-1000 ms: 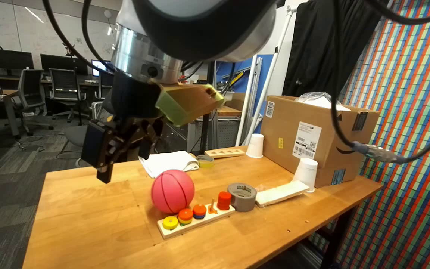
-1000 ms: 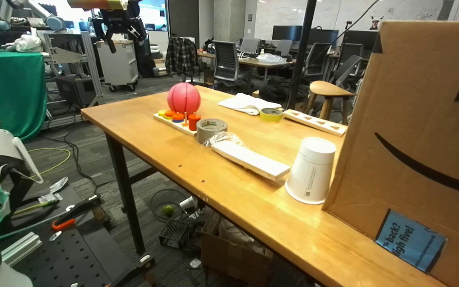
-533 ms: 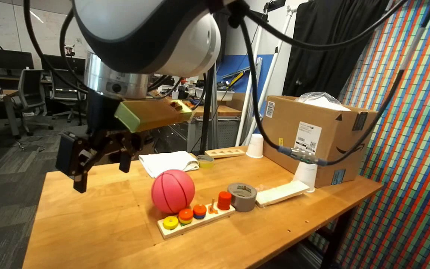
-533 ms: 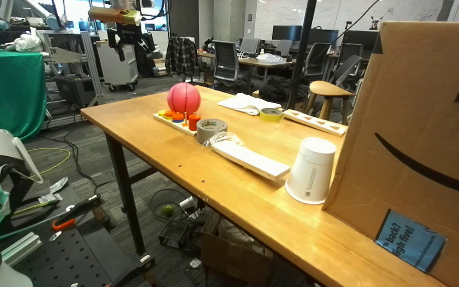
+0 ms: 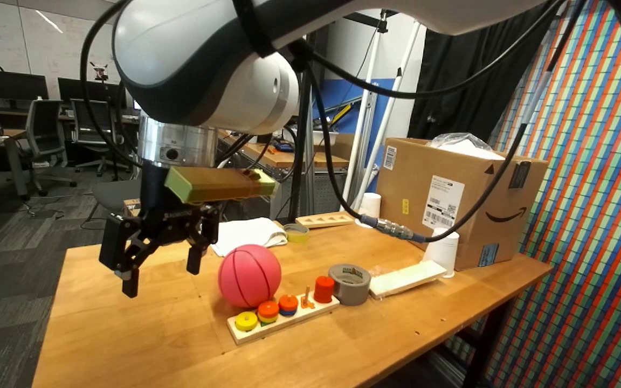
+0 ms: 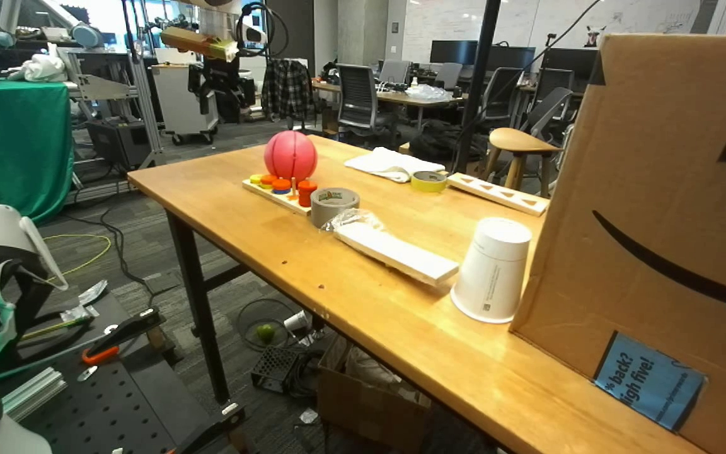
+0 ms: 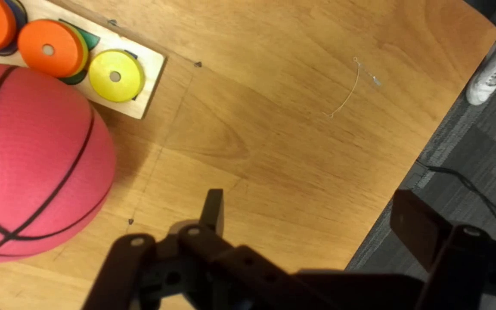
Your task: Move the basketball to the right
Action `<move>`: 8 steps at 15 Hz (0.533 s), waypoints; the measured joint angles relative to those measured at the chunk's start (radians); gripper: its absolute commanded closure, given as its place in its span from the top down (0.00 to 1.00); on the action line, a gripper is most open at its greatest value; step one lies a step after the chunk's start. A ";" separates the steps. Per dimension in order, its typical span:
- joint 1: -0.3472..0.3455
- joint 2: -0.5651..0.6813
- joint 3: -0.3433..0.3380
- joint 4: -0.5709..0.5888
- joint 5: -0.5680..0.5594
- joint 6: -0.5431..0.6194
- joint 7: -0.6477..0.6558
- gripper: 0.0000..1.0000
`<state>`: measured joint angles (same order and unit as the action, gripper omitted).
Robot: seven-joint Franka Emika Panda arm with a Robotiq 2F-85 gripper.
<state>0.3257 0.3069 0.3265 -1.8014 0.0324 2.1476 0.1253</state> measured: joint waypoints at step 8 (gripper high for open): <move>-0.026 0.051 -0.006 0.000 0.092 0.004 -0.128 1.00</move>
<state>0.2994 0.3583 0.3201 -1.8018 0.1244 2.1520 -0.0031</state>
